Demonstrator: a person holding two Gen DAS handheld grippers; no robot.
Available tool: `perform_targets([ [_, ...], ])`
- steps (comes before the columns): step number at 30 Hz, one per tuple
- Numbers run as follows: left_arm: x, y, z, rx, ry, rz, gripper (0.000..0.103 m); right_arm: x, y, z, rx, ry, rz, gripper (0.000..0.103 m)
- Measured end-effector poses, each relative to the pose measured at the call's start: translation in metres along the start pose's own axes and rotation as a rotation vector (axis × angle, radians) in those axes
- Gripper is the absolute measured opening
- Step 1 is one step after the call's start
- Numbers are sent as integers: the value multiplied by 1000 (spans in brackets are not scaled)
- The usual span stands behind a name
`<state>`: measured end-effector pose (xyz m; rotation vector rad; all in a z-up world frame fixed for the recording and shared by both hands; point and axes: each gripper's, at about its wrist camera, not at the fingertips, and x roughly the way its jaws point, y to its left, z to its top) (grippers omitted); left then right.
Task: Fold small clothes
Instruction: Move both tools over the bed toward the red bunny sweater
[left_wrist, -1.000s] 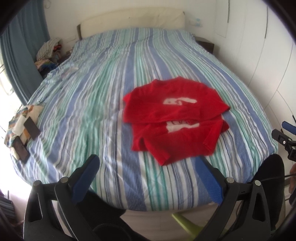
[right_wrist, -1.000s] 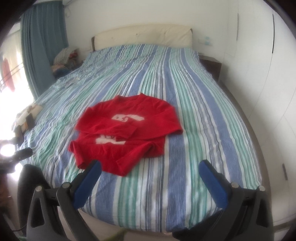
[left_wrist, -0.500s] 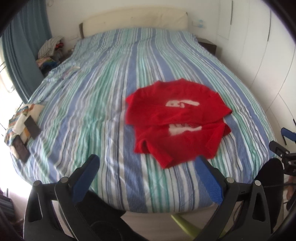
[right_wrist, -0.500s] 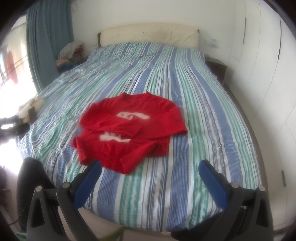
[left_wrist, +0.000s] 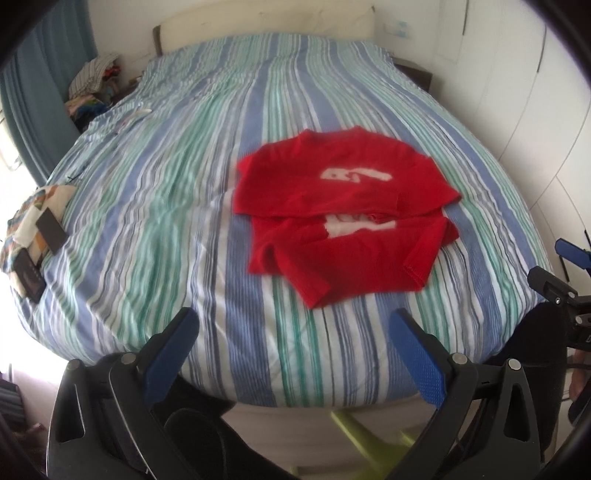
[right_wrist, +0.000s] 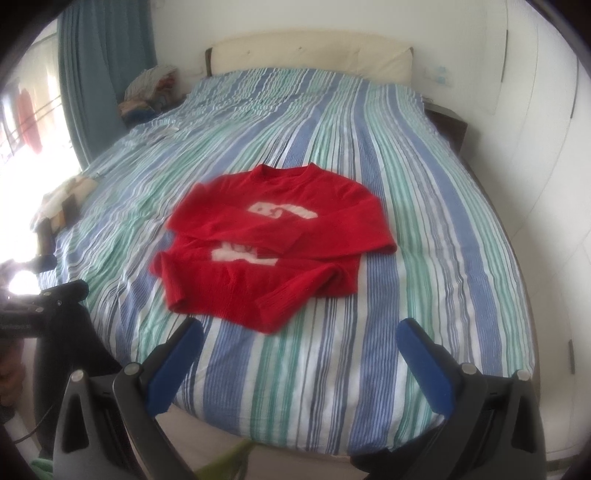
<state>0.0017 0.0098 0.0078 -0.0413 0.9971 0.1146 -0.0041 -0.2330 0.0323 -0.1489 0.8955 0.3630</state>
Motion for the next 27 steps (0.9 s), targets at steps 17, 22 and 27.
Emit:
perform_targets([
  [17, 25, 17, -17, -76, 67, 18, 102, 8, -3, -3, 9, 18, -32, 103],
  [22, 26, 14, -16, -75, 71, 18, 102, 15, -4, -7, 14, 39, -42, 103],
  [27, 23, 5, -11, -48, 50, 15, 102, 18, -5, -5, 13, 53, -92, 103],
])
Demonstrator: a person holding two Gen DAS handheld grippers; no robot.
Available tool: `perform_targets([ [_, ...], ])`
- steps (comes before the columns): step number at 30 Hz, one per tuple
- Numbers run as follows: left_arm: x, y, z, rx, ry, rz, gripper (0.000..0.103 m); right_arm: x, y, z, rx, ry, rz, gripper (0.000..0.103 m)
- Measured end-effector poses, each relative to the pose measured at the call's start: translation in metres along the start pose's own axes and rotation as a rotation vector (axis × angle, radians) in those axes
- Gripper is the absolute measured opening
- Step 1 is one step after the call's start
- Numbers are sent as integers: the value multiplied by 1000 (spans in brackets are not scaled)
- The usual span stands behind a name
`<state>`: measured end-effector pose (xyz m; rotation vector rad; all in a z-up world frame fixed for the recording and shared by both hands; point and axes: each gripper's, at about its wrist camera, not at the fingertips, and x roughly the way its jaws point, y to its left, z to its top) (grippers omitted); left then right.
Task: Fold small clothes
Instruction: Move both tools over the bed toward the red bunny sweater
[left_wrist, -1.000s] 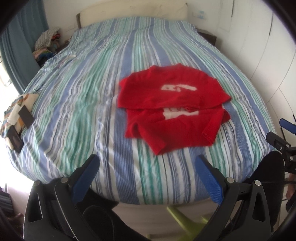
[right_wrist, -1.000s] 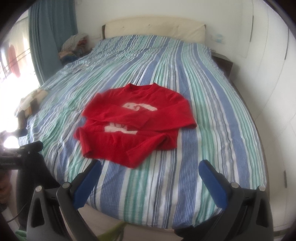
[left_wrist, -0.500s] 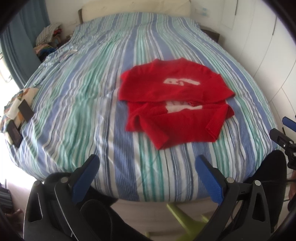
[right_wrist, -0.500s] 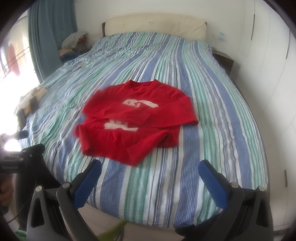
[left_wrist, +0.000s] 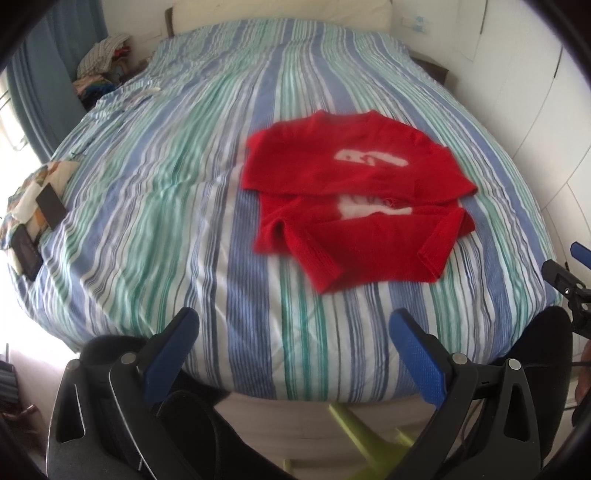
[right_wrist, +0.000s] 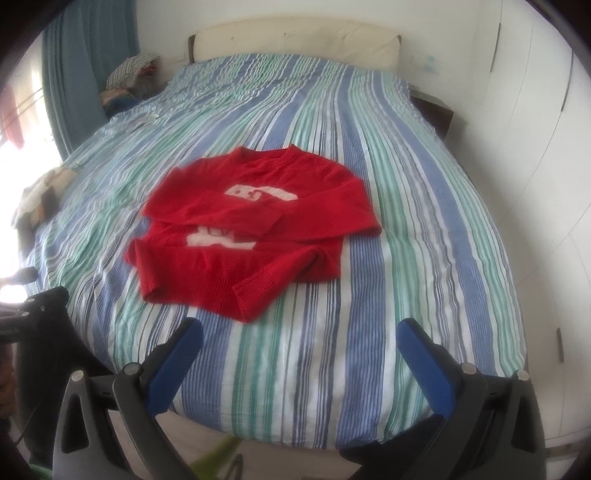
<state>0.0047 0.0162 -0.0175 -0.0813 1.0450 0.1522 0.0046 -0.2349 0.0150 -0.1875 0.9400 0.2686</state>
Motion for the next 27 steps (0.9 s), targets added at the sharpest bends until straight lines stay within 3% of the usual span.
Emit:
perform_targets([
  [23, 9, -8, 0, 19, 16, 25, 102, 1, -3, -2, -45, 28, -111, 103],
  [27, 37, 8, -2, -65, 74, -76, 102, 8, -8, -4, -25, 26, -70, 103],
])
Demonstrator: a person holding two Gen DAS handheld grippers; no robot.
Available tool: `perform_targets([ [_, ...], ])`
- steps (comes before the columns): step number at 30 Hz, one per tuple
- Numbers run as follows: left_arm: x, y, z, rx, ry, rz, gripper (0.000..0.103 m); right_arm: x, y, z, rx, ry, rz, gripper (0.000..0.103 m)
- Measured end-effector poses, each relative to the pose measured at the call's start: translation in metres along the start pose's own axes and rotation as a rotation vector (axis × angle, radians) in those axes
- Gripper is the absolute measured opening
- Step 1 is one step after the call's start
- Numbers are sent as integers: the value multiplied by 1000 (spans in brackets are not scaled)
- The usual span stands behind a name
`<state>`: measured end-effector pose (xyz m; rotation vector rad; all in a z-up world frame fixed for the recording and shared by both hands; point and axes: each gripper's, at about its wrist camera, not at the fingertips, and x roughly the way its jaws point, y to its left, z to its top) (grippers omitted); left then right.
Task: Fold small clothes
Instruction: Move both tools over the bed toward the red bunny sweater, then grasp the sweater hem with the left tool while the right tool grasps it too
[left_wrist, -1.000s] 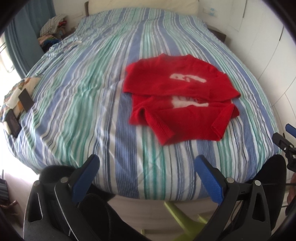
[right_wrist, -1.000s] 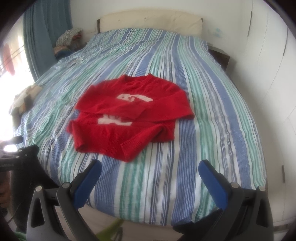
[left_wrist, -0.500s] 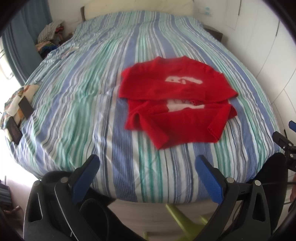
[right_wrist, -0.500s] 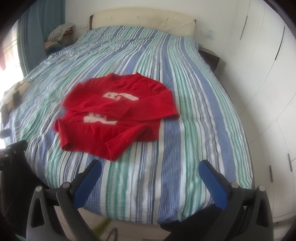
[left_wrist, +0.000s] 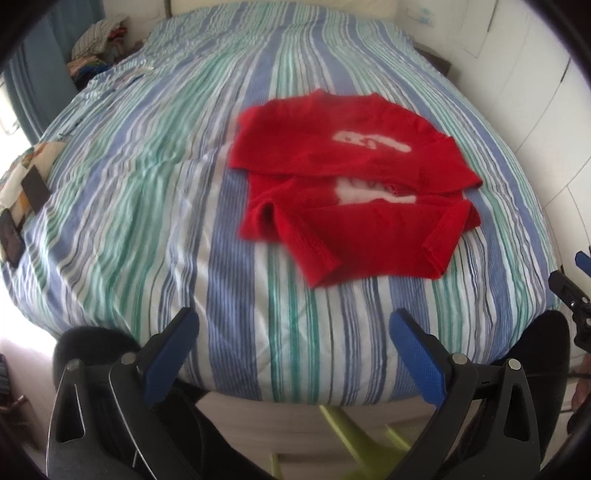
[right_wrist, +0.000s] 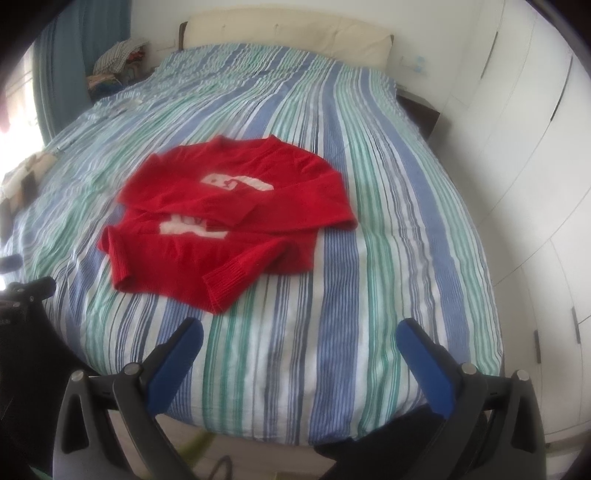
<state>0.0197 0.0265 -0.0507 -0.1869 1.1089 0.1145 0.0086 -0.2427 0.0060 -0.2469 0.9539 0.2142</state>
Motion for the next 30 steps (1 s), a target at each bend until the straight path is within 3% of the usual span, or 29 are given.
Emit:
perform_targets([
  [2, 23, 8, 3, -48, 36, -55, 102, 9, -2, -2, 11, -12, 68, 103],
  [4, 45, 9, 8, -73, 63, -63, 102, 28, 0, -3, 28, -12, 158, 103],
  [8, 90, -4, 28, -68, 95, -36, 101, 95, 7, 1, 143, 90, 363, 103],
  [10, 111, -13, 36, -65, 119, -19, 97, 128, 16, 6, 200, 152, 414, 103],
  [12, 130, -18, 39, -60, 161, 1, 51, 156, 29, 13, 229, 180, 419, 98],
  [13, 138, -18, 38, -68, 199, -27, 14, 167, 34, 15, 241, 183, 420, 78],
  [14, 138, -13, 37, -96, 216, -72, 10, 178, 36, 17, 251, 194, 429, 38],
  [15, 130, -7, 34, -114, 204, -98, 9, 186, 34, 16, 268, 215, 422, 20],
  [16, 120, -1, 31, -112, 196, -116, 9, 188, 26, 14, 312, 232, 431, 12],
  [19, 87, 22, 10, -83, 217, -188, 9, 166, -8, 0, 401, 241, 494, 11],
  [23, 66, 39, -24, -25, 262, -162, 13, 128, -49, -40, 438, 291, 516, 11],
  [25, 66, 43, -36, -13, 279, -126, 25, 120, -61, -60, 431, 324, 485, 12],
  [28, 65, 50, -50, -38, 272, -117, 63, 119, -70, -79, 454, 338, 473, 15],
  [29, 64, 55, -52, -67, 259, -132, 70, 121, -72, -81, 473, 337, 488, 25],
  [30, 63, 59, -54, -95, 250, -151, 70, 123, -71, -83, 498, 336, 515, 33],
])
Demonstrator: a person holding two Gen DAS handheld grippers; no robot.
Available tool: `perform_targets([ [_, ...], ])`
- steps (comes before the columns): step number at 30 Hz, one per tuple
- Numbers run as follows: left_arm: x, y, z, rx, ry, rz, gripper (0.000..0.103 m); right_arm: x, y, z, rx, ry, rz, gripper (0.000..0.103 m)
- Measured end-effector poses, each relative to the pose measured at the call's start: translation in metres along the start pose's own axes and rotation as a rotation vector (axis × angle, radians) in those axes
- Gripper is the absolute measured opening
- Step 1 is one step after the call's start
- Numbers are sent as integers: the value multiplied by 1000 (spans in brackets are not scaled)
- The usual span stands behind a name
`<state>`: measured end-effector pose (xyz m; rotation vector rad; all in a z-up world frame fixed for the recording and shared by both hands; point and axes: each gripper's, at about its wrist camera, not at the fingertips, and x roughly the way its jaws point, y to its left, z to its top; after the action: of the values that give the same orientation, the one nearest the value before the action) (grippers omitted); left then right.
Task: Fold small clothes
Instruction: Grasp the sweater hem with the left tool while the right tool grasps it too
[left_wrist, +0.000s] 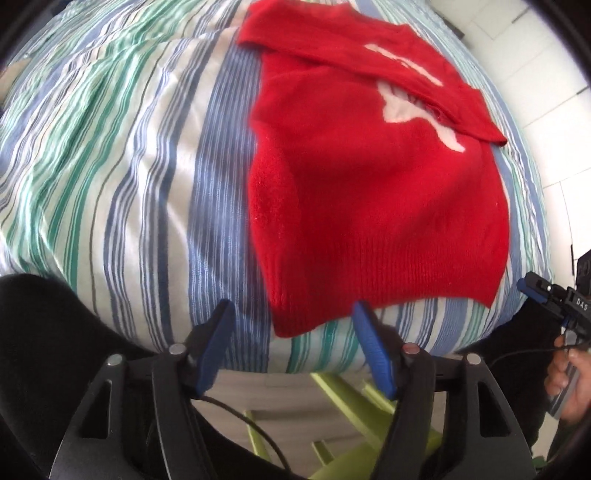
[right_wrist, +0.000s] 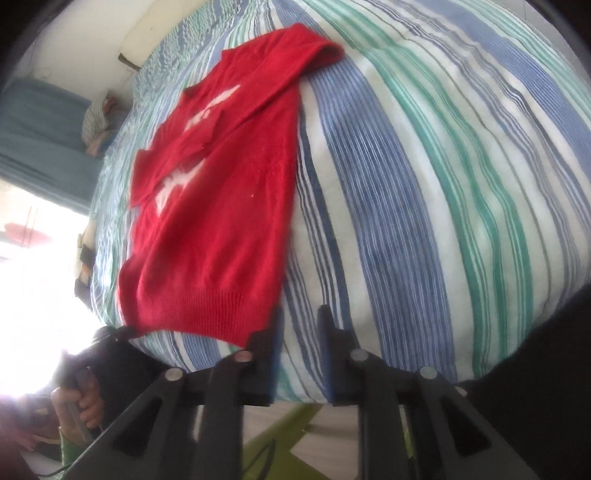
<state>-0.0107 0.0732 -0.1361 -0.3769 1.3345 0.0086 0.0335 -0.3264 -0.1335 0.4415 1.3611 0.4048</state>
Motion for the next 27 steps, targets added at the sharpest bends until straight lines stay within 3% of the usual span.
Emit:
perform_targets([
  [2, -1, 9, -1, -33, -10, -34, 70, 7, 3, -2, 36, 4, 79, 55],
  [4, 3, 15, 1, -57, -15, -8, 70, 25, 9, -3, 47, 34, 144, 60],
  [7, 12, 26, 1, -117, 8, -13, 66, 60, 16, -3, 30, 92, 133, 59],
  [9, 10, 33, -1, -142, 11, -56, 40, 78, 24, -5, -25, 147, 138, 18],
  [10, 8, 34, -3, -137, 21, -84, 9, 77, 27, -7, -46, 143, 129, 5],
  [11, 4, 37, -7, -131, 24, -109, 4, 72, 29, -8, -56, 134, 130, 5],
  [16, -25, 49, -31, -107, 37, -174, 3, 22, 37, -14, -120, 84, 75, 4],
  [19, -26, 48, -39, -87, 52, -140, 3, 6, 37, -15, -141, 83, 17, 4],
  [23, -8, 40, -34, -80, 79, -58, 3, 20, 22, -13, -122, 110, -49, 4],
  [27, 11, 47, -37, -110, 105, -24, 3, 48, 6, -12, -104, 148, -107, 4],
])
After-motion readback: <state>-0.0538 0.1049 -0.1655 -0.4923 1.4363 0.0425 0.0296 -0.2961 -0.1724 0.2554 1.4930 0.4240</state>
